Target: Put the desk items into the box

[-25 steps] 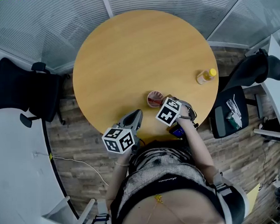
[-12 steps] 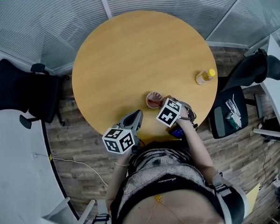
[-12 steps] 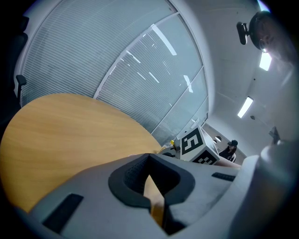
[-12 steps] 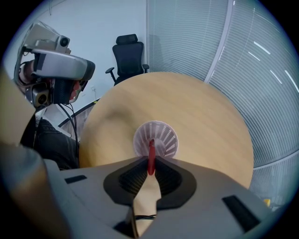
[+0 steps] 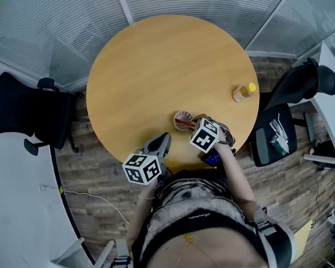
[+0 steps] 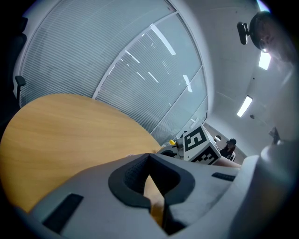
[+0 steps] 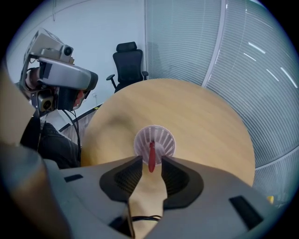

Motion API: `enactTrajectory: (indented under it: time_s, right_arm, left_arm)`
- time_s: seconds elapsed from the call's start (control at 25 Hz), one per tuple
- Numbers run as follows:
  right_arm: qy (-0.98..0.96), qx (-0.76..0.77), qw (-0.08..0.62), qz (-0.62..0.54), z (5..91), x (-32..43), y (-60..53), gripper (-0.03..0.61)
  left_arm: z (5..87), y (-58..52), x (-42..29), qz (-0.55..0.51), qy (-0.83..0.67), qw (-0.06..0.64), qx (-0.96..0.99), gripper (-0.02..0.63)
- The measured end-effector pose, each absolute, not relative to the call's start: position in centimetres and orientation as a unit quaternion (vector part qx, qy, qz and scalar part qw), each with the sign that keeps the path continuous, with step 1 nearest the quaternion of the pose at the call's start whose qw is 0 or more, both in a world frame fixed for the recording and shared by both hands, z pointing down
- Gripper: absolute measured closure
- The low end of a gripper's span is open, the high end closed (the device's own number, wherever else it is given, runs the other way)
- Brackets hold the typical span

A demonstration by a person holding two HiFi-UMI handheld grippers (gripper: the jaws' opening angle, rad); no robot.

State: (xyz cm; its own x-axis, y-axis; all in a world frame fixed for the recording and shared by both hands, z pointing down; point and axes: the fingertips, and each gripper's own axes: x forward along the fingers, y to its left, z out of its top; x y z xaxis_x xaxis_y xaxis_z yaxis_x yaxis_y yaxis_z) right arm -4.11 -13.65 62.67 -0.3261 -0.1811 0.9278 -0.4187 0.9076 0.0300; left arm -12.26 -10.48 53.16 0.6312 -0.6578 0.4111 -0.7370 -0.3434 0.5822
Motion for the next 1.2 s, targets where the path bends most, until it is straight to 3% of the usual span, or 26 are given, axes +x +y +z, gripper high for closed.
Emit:
enactTrajectory:
  time_s: [1.2]
  right_arm:
    - [-0.837, 0.239, 0.481, 0.104, 59.9, -1.5, -11.9, 0.445]
  left_arm:
    - [51.7, -8.0, -10.6, 0.044, -0.431, 0.37, 0.822, 0.612]
